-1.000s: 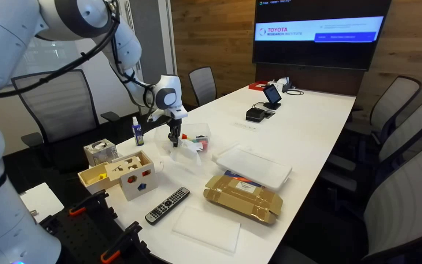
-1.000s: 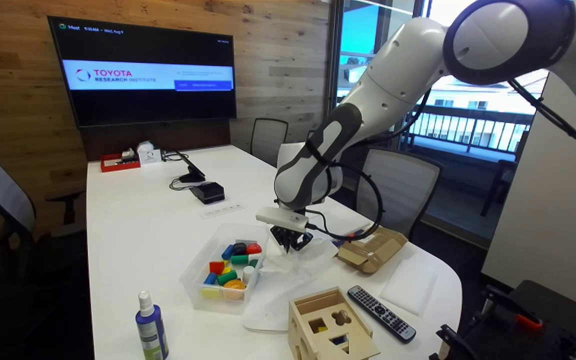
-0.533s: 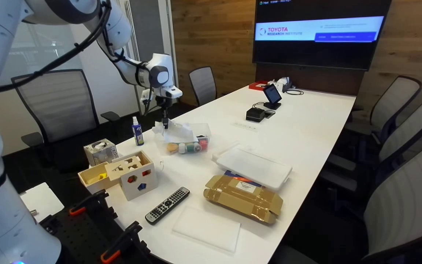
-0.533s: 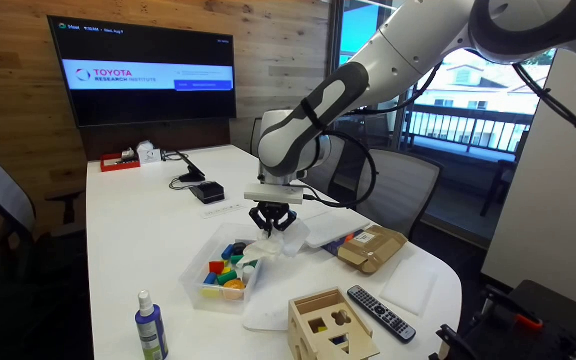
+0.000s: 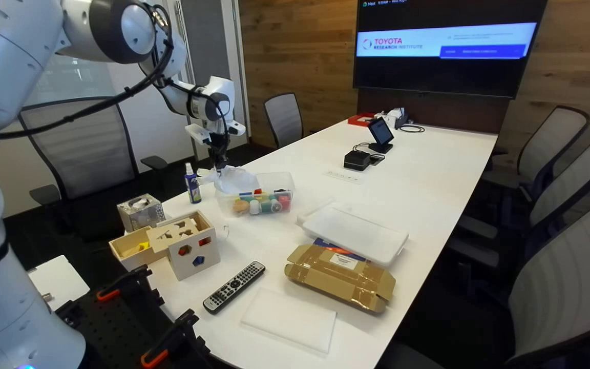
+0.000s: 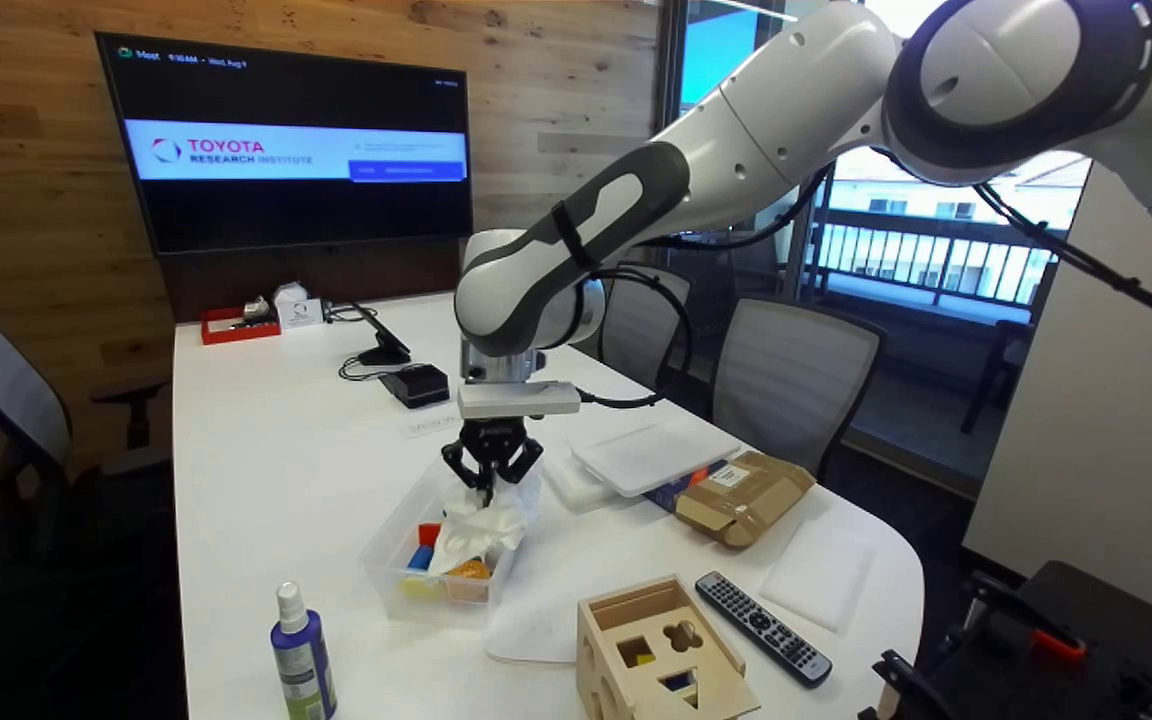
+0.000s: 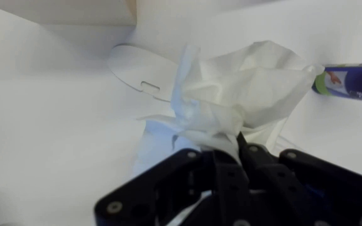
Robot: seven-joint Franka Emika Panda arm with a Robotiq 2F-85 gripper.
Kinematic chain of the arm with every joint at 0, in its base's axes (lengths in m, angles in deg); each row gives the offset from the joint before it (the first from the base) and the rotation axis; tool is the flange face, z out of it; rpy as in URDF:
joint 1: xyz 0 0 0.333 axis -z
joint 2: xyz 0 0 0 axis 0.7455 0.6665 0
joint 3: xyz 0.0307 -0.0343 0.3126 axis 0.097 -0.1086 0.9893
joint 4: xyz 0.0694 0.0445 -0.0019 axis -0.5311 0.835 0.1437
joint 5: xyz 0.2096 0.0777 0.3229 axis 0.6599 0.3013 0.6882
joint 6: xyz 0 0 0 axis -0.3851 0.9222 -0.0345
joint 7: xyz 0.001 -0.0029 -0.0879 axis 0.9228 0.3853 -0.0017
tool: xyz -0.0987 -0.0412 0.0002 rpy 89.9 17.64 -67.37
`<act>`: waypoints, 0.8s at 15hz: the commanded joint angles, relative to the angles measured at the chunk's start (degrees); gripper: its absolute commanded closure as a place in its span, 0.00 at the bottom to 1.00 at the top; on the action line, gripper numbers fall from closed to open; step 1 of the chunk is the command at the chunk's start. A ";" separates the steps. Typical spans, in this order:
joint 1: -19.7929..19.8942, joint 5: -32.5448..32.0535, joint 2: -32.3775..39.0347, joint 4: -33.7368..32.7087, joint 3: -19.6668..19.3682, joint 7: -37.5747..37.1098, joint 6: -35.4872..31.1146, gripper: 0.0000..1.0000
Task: Wipe the table with the paper towel
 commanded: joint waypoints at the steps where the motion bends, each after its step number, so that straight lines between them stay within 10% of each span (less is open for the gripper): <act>1: -1.79 0.29 3.69 -5.03 1.32 8.52 5.29 0.99; 12: -4.98 0.88 13.75 -16.79 7.01 26.86 16.40 0.99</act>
